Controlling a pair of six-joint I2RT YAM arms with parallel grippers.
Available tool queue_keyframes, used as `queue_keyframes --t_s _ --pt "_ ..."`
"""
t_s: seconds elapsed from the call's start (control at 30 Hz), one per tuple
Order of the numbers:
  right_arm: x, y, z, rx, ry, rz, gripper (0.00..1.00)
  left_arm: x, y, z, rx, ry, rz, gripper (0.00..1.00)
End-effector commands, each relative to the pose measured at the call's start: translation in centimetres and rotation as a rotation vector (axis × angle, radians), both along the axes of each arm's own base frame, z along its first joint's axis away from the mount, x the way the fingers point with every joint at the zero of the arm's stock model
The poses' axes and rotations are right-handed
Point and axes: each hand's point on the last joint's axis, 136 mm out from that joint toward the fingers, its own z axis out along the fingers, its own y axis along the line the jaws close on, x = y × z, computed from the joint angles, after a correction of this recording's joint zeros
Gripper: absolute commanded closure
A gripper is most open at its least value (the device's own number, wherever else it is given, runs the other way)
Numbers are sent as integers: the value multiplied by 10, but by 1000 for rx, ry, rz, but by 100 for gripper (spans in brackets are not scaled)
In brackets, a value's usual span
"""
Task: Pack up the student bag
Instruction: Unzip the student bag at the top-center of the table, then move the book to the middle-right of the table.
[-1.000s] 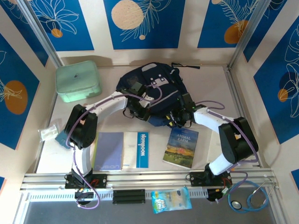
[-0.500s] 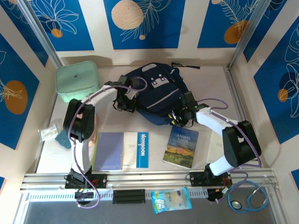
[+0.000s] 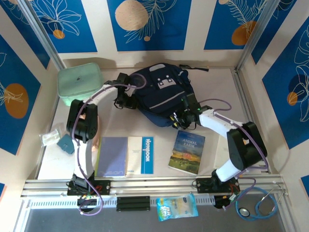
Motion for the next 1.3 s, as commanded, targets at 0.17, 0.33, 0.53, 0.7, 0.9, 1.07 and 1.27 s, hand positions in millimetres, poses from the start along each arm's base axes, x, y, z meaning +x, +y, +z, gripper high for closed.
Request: queue_keyframes --t_s 0.17,0.33,0.53,0.7,0.9,1.07,1.27 --pt "31 80 26 105 -111 130 74 -19 39 72 28 -176 155 30" --pt "29 125 36 144 -181 280 49 -30 40 95 -49 -252 211 19" --pt "9 93 61 -14 -285 380 29 -39 24 111 -189 -281 192 11" --pt "-29 20 60 -248 -261 349 25 -46 -7 119 -363 -247 140 5" --pt "-79 -44 18 -352 -84 270 24 -50 -46 126 -521 -223 86 0" --pt "-97 -56 -6 -327 -10 220 24 -56 -74 129 -558 -204 26 0" --pt "-101 -74 -34 -329 55 154 25 -73 -104 123 -581 -147 -38 0"
